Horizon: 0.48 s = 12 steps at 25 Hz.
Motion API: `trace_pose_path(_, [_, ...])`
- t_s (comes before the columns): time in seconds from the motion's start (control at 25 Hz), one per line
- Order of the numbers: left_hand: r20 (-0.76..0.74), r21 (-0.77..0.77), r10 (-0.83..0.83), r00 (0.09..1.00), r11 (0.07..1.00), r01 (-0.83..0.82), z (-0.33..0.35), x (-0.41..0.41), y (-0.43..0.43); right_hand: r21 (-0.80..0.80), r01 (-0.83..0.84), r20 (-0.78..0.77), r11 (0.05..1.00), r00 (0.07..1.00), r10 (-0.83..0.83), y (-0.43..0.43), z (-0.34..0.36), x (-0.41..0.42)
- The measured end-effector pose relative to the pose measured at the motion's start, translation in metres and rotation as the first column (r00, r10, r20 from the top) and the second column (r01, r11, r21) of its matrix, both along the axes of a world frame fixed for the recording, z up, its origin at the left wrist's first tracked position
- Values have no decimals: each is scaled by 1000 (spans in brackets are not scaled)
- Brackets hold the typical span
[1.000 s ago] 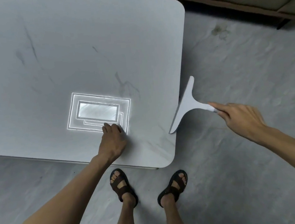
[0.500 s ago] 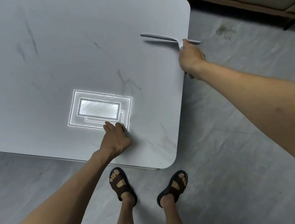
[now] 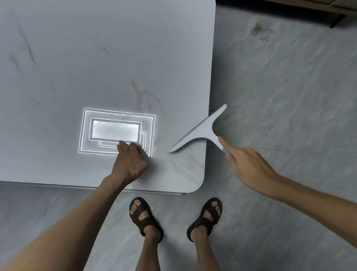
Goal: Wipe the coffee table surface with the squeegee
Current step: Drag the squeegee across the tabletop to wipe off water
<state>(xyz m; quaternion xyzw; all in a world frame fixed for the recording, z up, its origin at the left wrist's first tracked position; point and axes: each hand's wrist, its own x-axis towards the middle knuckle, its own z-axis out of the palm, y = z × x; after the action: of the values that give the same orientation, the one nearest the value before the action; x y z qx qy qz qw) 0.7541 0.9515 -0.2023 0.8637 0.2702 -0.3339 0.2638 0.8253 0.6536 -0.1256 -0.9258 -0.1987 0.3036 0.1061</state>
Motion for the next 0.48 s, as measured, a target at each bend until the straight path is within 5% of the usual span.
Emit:
trace_pose_path(0.28, [135,-55,62,989,997,-55,22,-27,0,-64,39,-28,997,999,-41,-37,39,2])
trace_pose_path(0.48, [219,-2,195,956,980,-199,26,-53,29,54,416,-74,908,908,-412,76,21,72])
